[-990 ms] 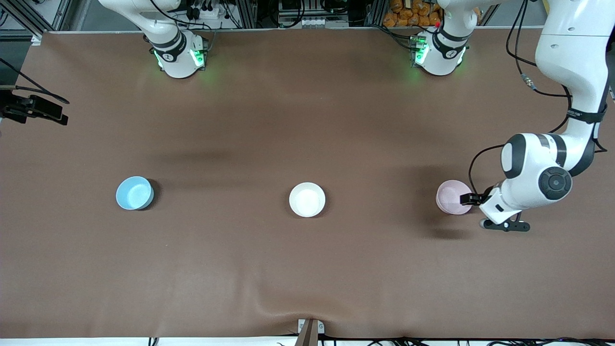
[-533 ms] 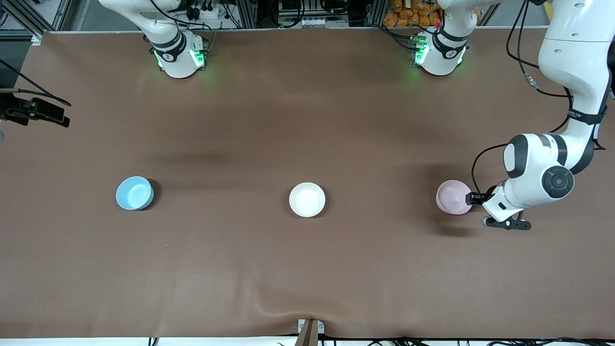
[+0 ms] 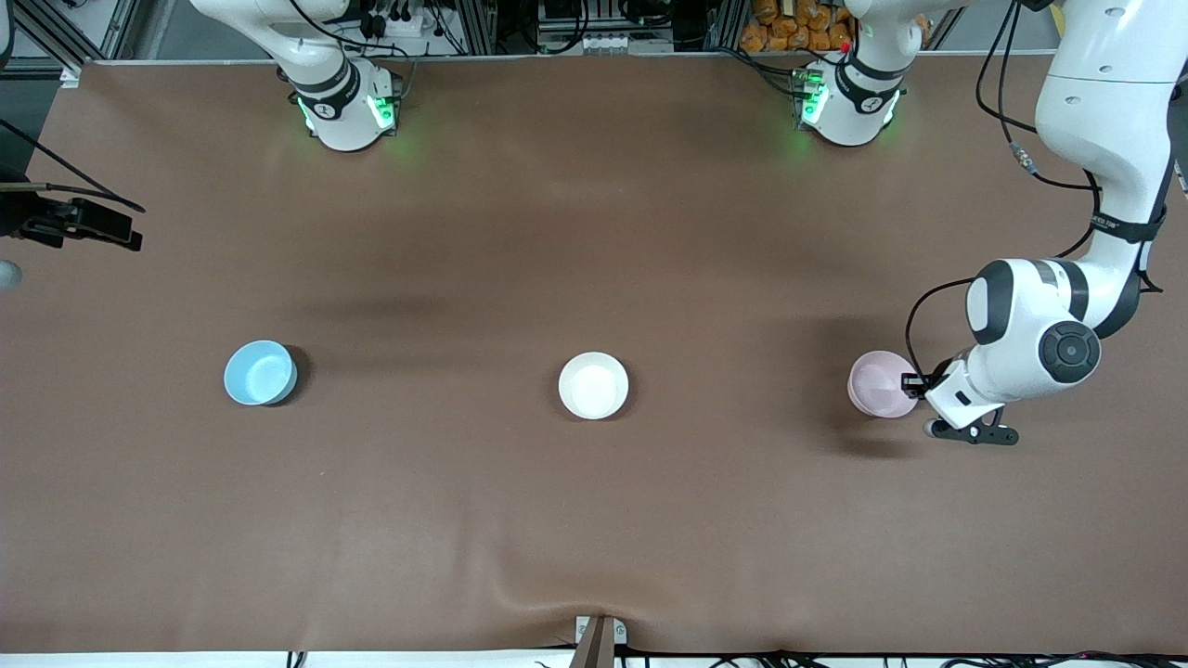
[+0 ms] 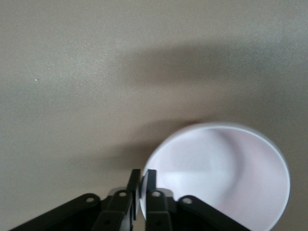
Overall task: Stack pink and blue bowls on white bowl
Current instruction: 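Carry the pink bowl with the left gripper over the white bowl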
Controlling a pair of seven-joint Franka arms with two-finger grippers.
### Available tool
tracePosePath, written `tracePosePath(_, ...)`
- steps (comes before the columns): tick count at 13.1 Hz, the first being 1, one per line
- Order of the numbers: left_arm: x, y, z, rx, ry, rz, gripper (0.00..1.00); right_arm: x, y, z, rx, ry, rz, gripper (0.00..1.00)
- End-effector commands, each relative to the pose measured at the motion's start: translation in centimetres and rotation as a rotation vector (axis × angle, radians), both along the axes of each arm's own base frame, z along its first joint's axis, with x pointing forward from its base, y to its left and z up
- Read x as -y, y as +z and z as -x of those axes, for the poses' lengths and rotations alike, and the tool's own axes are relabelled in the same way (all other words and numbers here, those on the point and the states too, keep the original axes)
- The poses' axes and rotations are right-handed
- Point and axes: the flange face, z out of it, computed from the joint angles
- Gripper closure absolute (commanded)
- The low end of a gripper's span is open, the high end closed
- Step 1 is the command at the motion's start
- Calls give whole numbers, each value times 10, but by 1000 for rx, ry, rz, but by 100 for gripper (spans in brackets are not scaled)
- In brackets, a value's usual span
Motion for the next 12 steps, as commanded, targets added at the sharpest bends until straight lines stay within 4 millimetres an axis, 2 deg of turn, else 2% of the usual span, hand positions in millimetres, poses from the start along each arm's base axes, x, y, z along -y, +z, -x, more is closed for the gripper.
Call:
tracePosePath(1,7,8,-3,20,21,-6,100,-1,-1,-2,6,1,3,0)
tracePosePath(2,15,17,-6,18,23,3,100,-2,-1,-2,6,1,4,0)
tracePosePath(6,40,85,-29,-47,89,90,100,-3,-1,-3,9,2,4,0)
tracePosePath(8,69,111,-36,-27,100,107,100,-3,0,-2,9,2,4,0)
tracePosePath(9,88,119,-38,-16,119,116,100,-3,0,-3,10,2,4,0)
tracePosePath(12,170,145,-39,25,143,127,100,-2,-1,-4,18,3,5,0)
